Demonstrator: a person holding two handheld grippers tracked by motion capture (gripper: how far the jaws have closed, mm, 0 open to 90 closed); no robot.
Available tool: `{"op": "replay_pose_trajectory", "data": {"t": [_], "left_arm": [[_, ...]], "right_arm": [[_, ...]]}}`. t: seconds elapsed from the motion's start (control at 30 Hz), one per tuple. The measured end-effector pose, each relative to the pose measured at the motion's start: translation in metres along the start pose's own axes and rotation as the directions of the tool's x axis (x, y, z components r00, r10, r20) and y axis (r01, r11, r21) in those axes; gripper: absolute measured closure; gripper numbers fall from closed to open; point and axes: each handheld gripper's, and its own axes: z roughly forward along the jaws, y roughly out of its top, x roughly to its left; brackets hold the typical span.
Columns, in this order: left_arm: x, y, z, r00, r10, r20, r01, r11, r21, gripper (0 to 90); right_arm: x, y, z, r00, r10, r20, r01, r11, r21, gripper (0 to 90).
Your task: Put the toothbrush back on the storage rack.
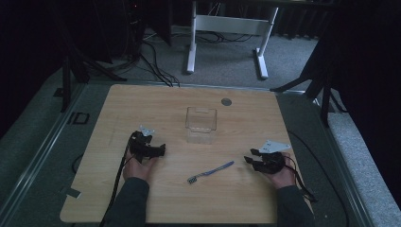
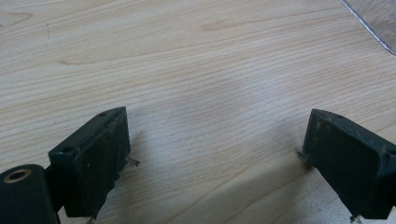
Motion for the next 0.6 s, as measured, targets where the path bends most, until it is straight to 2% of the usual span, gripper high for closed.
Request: {"op": "replay_pose_trajectory", "data": {"t": [0.27, 0.6], "left_arm": [[0.0, -0.001, -0.001, 1.0, 0.005, 0.002, -0.005, 1.0, 0.002, 7.9], [0.0, -0.001, -0.001, 1.0, 0.005, 0.003, -0.005, 1.0, 0.001, 8.0]], "right_arm": [[0.003, 0.017, -0.004, 0.9988, -0.047, 0.016, 0.047, 0.999, -0.001, 59.9], [0.003, 0.037, -0.012, 0.9968, -0.078, 0.02, 0.078, 0.997, -0.027, 61.1]]}}
